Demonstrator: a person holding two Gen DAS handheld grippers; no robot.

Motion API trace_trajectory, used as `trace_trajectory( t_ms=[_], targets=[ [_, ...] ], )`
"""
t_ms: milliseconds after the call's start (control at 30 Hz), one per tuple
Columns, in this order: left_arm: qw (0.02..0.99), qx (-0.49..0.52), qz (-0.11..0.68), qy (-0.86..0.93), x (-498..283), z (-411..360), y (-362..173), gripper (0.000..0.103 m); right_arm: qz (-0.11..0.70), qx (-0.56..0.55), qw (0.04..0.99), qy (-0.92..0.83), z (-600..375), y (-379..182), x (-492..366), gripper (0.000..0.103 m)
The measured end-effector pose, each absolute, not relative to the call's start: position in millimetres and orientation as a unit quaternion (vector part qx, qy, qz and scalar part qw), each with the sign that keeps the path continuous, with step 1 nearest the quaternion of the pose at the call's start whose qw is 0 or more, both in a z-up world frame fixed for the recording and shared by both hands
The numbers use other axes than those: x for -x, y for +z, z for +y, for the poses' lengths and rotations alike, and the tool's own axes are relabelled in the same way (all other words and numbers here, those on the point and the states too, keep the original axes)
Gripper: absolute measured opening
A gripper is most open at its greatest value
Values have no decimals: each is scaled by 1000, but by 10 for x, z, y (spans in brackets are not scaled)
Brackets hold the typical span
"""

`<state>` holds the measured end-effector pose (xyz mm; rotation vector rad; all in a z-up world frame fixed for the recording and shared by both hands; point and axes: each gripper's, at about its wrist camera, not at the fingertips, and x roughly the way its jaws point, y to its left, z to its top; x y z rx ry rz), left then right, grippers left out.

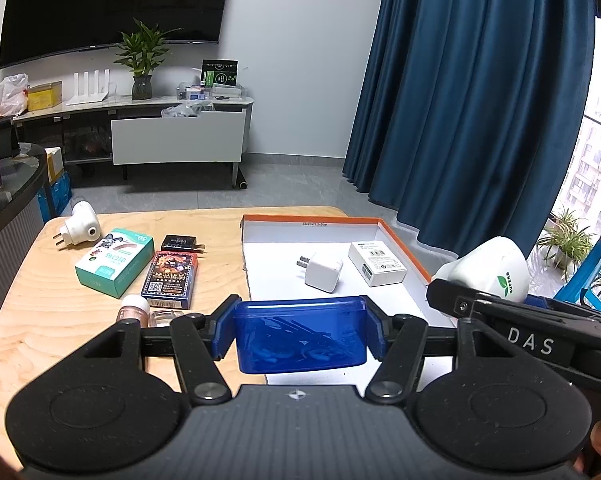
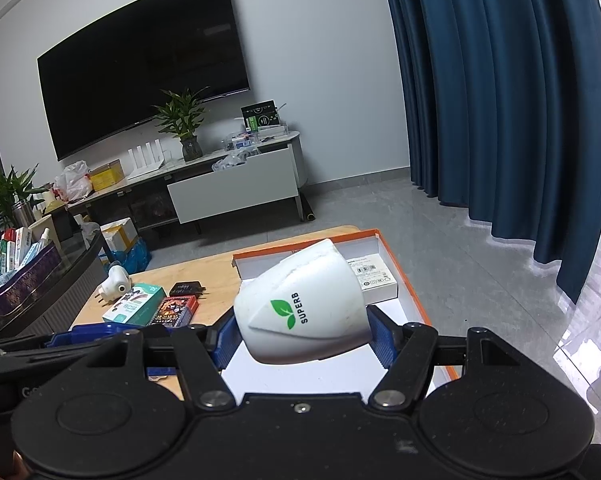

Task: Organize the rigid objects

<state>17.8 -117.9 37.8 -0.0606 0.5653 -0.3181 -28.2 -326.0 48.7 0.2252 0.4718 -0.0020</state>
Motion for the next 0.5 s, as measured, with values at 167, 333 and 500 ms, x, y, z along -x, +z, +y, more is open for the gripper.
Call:
trace_trajectory(
  t_ms=[167,333,500],
  targets=[
    [946,29,281,-157,-192,-1195,356,63,235,-112,965,-2,-3268,454,265,79],
    [945,28,284,-158,-202,-1209,340,63,237,-115,965,-3,-3259,414,288,79],
    [945,27,287,-158,-219,-1215,315,63,239,-116,964,-3,-3251,384,303,79]
  ],
)
